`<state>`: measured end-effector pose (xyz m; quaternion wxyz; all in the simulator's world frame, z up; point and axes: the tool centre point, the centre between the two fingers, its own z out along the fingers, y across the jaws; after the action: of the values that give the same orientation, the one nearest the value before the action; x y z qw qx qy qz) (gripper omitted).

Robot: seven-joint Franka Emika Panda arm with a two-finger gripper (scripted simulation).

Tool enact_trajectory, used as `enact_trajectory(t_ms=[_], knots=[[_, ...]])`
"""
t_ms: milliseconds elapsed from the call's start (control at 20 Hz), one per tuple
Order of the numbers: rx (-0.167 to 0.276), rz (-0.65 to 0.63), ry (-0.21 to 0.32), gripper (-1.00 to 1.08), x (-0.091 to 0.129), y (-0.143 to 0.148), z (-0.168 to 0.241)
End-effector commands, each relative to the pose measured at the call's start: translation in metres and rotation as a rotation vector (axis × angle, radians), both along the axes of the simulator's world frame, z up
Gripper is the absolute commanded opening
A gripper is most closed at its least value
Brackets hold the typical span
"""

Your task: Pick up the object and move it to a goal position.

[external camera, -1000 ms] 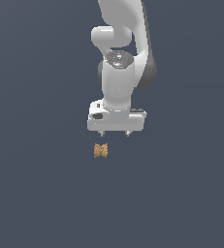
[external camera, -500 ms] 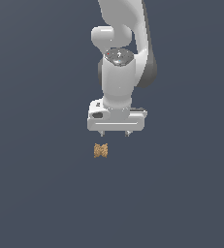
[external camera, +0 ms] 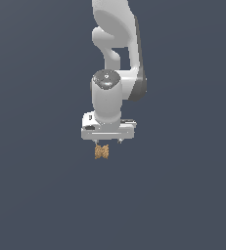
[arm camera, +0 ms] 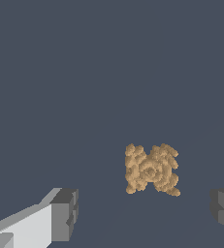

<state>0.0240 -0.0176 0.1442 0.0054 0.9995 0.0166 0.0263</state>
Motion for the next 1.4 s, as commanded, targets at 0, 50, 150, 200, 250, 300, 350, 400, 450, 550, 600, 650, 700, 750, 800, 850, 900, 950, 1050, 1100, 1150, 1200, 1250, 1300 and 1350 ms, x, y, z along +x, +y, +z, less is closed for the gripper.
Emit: enact_trajectory(t_ms=[0,50,150,200,250,300,350,400,450,550,600,650,700,750,800,850,900,950,1050,1100,1150,1200,1250,1300,1350], knots=[[0.002,0.008,0.019,1.0,-0.002,-0.013,-0.02],[0.003,0.011,0.026,1.0,-0.003,-0.017,-0.026],[0.005,0.016,0.037,1.0,-0.005,-0.024,-0.038],[0.006,0.018,0.041,1.0,-0.006,-0.027,-0.042],[0.007,0.02,0.045,1.0,-0.007,-0.03,-0.046],[0.008,0.021,0.048,1.0,-0.007,-0.032,-0.049],[0.008,0.022,0.05,1.0,-0.008,-0.033,-0.052],[0.009,0.023,0.052,1.0,-0.008,-0.034,-0.053],[0.009,0.023,0.053,1.0,-0.008,-0.035,-0.054],[0.009,0.021,0.052,1.0,-0.009,-0.035,-0.054],[0.009,0.021,0.052,1.0,-0.009,-0.035,-0.054],[0.009,0.021,0.052,1.0,-0.009,-0.035,-0.055],[0.009,0.021,0.052,1.0,-0.009,-0.035,-0.057],[0.009,0.021,0.052,1.0,-0.009,-0.035,-0.06],[0.009,0.021,0.052,1.0,-0.009,-0.035,-0.063],[0.009,0.022,0.053,1.0,-0.009,-0.035,-0.068],[0.009,0.022,0.053,1.0,-0.009,-0.035,-0.073],[0.009,0.022,0.053,1.0,-0.009,-0.035,-0.078],[0.009,0.022,0.053,1.0,-0.01,-0.035,-0.09],[0.009,0.022,0.053,1.0,-0.01,-0.035,-0.094],[0.009,0.023,0.053,1.0,-0.01,-0.035,-0.098],[0.009,0.023,0.053,1.0,-0.01,-0.035,-0.101],[0.009,0.023,0.053,1.0,-0.01,-0.035,-0.103],[0.009,0.023,0.053,1.0,-0.009,-0.036,-0.104],[0.009,0.023,0.053,1.0,-0.009,-0.036,-0.105]])
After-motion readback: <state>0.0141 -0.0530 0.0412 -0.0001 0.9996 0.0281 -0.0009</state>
